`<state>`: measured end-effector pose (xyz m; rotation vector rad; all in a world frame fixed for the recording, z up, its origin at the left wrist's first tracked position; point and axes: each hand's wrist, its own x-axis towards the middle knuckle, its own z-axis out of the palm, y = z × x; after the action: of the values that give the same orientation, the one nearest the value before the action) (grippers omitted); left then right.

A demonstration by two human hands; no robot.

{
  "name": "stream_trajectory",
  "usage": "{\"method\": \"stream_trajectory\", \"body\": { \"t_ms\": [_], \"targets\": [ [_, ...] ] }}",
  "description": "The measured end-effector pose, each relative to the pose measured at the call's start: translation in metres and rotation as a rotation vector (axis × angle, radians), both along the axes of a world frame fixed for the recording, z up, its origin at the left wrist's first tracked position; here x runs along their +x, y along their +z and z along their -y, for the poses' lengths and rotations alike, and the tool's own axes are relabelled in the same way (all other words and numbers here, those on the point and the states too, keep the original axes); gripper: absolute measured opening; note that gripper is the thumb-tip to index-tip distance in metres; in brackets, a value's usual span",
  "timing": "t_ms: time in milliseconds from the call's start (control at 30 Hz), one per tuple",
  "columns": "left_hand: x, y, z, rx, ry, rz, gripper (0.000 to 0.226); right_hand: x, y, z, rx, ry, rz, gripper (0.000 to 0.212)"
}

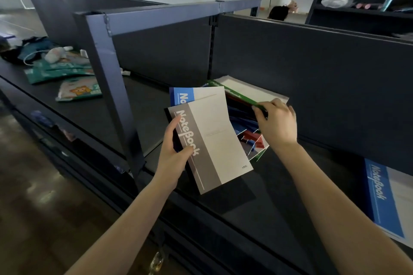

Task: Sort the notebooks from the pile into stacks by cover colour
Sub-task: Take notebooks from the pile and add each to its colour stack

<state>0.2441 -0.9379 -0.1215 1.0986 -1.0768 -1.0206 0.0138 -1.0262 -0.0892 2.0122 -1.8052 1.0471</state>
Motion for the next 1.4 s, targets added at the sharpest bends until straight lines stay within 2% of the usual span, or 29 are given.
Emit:
{"method": "stream_trajectory", "body": {
  "t_ms": [100, 200, 400, 567, 667, 767, 867, 1133, 1300, 1400],
  "targets": [
    [0.003, 0.000, 0.001, 0.000, 0.014, -0.005, 0.077, 0.005, 0.008, -0.008, -0.113, 0.060, 0.203, 0.028],
    [0.002, 0.000, 0.000, -0.012, 0.000, -0.015, 0.077, 0.020, 0.007, -0.023, -0.208, 0.226, 0.228, 0.023],
    [-0.008, -0.002, 0.007, 0.001, 0.015, -0.101, 0.050, 0.054, -0.043, -0.072, -0.061, 0.432, -0.048, 0.039],
    [-0.012, -0.009, 0.003, -0.012, -0.005, -0.059, 0.068, 0.069, -0.060, -0.100, 0.020, 0.528, -0.160, 0.044],
    [-0.011, -0.012, 0.000, -0.013, 0.011, -0.011, 0.072, 0.062, -0.064, -0.101, 0.052, 0.520, -0.158, 0.044],
    [-0.015, -0.010, -0.005, -0.008, -0.009, 0.008, 0.071, 0.049, -0.062, -0.095, 0.100, 0.436, -0.032, 0.041],
    [-0.021, -0.010, -0.012, 0.009, -0.069, 0.030, 0.070, 0.033, -0.056, -0.089, 0.191, 0.307, 0.174, 0.041],
    [-0.055, -0.008, -0.025, 0.000, -0.268, 0.060, 0.070, 0.000, -0.041, -0.106, 0.525, 0.187, 0.781, 0.078],
    [-0.099, -0.014, -0.031, 0.007, -0.308, 0.047, 0.071, -0.044, -0.041, -0.126, 0.518, 0.103, 0.902, 0.091],
    [-0.134, -0.018, -0.035, 0.009, -0.340, 0.039, 0.071, -0.081, -0.039, -0.140, 0.491, 0.077, 0.920, 0.087]
  ]
}}
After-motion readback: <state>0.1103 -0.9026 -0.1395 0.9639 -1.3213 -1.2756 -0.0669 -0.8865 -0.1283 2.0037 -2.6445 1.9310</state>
